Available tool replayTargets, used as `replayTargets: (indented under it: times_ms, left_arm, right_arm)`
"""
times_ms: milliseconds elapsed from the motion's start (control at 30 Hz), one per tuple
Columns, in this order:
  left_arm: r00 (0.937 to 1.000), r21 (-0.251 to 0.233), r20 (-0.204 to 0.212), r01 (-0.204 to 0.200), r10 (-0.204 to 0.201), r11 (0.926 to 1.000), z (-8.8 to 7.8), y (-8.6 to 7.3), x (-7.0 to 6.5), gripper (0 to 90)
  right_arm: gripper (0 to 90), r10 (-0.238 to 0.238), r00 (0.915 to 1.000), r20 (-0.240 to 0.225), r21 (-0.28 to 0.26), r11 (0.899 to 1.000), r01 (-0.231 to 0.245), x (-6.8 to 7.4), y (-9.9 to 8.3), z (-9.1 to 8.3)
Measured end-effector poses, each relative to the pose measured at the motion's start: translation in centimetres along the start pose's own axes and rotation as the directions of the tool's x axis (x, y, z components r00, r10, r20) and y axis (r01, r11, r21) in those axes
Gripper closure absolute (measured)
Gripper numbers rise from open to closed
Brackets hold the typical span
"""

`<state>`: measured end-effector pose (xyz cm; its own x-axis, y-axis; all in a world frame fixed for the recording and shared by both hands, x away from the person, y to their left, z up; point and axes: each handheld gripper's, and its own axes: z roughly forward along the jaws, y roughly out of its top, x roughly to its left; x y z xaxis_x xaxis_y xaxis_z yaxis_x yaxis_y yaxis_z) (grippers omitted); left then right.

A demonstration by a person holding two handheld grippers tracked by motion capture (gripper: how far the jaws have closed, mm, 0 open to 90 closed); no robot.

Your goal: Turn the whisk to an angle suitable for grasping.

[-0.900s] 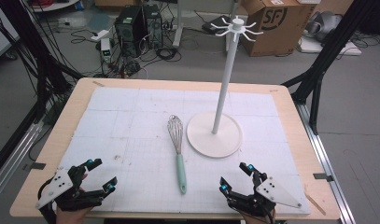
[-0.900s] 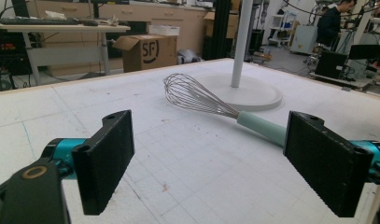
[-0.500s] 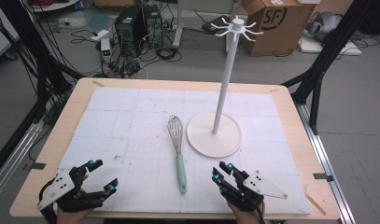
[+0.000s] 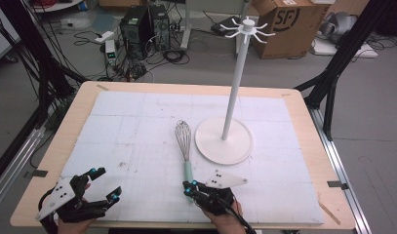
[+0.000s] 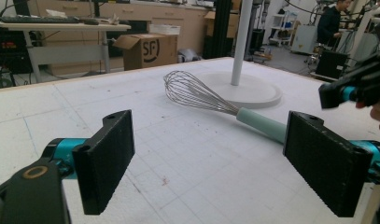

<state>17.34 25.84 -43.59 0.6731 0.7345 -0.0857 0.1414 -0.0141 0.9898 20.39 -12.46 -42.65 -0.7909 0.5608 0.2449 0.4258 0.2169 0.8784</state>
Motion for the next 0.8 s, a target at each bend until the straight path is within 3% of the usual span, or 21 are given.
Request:
replayTargets:
  times_ms: [233,400,500,600,800]
  left_arm:
    - [1.0,-0.001,-0.001,0.004,-0.004,1.0,-0.1,0.0,0.0,17.2]
    - [1.0,-0.001,0.0,0.006,-0.006,1.0,-0.1,0.0,0.0,17.2]
    - [1.0,0.0,0.002,0.007,-0.007,1.0,0.0,0.0,0.0,17.2]
    - [1.0,-0.001,0.003,0.008,-0.008,1.0,0.0,0.0,0.0,17.3]
    - [1.0,0.008,0.005,0.008,-0.008,0.9999,0.0,0.0,0.0,17.6]
  right_arm:
    - [90.0,-0.014,0.9997,-0.021,0.135,0.991,0.016,0.8,-0.8,2.5]
    - [89.9,0.031,0.9994,-0.017,0.224,0.974,-0.026,0.6,-1.5,3.1]
    - [89.9,0.051,0.9985,-0.017,0.279,0.959,-0.044,0.4,-1.8,3.2]
    - [89.9,0.051,0.9987,-0.002,0.299,0.953,-0.048,0.1,-2.0,2.9]
    - [89.9,0.063,0.9974,0.035,0.292,0.954,-0.071,-0.8,-2.4,1.9]
